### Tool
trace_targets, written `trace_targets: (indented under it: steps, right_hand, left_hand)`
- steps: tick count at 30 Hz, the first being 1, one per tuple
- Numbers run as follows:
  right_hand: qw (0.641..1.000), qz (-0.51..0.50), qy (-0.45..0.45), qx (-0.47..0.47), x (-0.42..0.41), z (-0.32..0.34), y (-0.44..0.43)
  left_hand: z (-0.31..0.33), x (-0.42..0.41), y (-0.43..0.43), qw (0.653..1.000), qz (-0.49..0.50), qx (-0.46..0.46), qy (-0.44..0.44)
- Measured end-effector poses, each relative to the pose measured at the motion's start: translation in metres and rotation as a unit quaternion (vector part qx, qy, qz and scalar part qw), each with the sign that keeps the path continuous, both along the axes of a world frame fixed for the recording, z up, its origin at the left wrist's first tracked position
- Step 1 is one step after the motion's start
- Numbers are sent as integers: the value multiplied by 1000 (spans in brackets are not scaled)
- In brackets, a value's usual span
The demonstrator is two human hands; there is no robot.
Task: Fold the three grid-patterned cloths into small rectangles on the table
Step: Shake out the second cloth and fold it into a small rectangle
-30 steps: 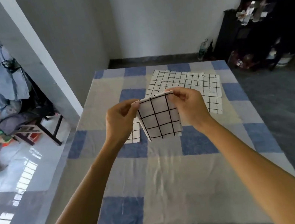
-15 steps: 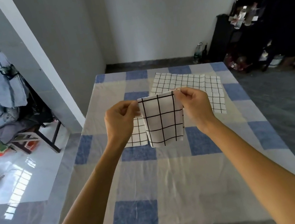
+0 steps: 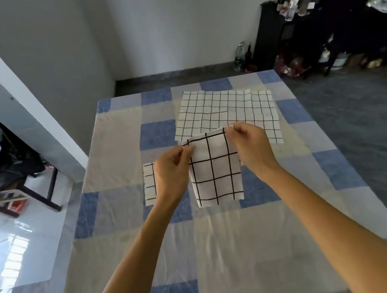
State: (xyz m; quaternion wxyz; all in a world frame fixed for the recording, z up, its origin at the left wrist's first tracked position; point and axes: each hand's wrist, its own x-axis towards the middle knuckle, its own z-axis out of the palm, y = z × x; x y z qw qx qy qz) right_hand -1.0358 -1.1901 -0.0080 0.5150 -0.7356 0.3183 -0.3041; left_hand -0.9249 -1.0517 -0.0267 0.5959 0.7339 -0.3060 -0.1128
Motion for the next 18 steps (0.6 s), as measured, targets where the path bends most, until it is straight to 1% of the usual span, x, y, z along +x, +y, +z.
trace_targets:
  steps: [2, 4, 5, 6, 8, 10, 12, 14, 16, 18]
  right_hand:
    - [995, -11, 38, -88, 7, -5, -15]
    - [971, 43, 61, -226, 18, -7, -26]
    - [954, 91, 81, -272, 27, -7, -30]
    - [943, 137, 108, -285, 35, -6, -32]
    - [934, 200, 132, -266, 51, -5, -33]
    - [925, 229, 121, -276, 64, -5, -33]
    - [923, 248, 103, -275, 73, -6, -32]
    - [928, 247, 91, -263, 79, -7, -27]
    - [938, 219, 74, -260, 82, -6, -20]
    - [948, 185, 45, -255, 84, -5, -17]
  left_hand:
    - [-4, 2, -14, 1000, -9, 13, -2]
    - [-6, 6, -23, 999, -17, 33, -11]
    - [-7, 9, -27, 999, -20, 40, -19]
    - [-9, 12, -30, 998, -20, 47, -30]
    - [-13, 19, -33, 996, -15, 59, -66]
    - [-17, 24, -33, 993, -2, 65, -95]
    - [-21, 28, -30, 992, 12, 67, -105]
    - [-25, 31, -26, 991, 29, 65, -114]
    - [-31, 31, -23, 990, 52, 69, -112]
    - [-42, 28, -17, 991, 75, 61, -91]
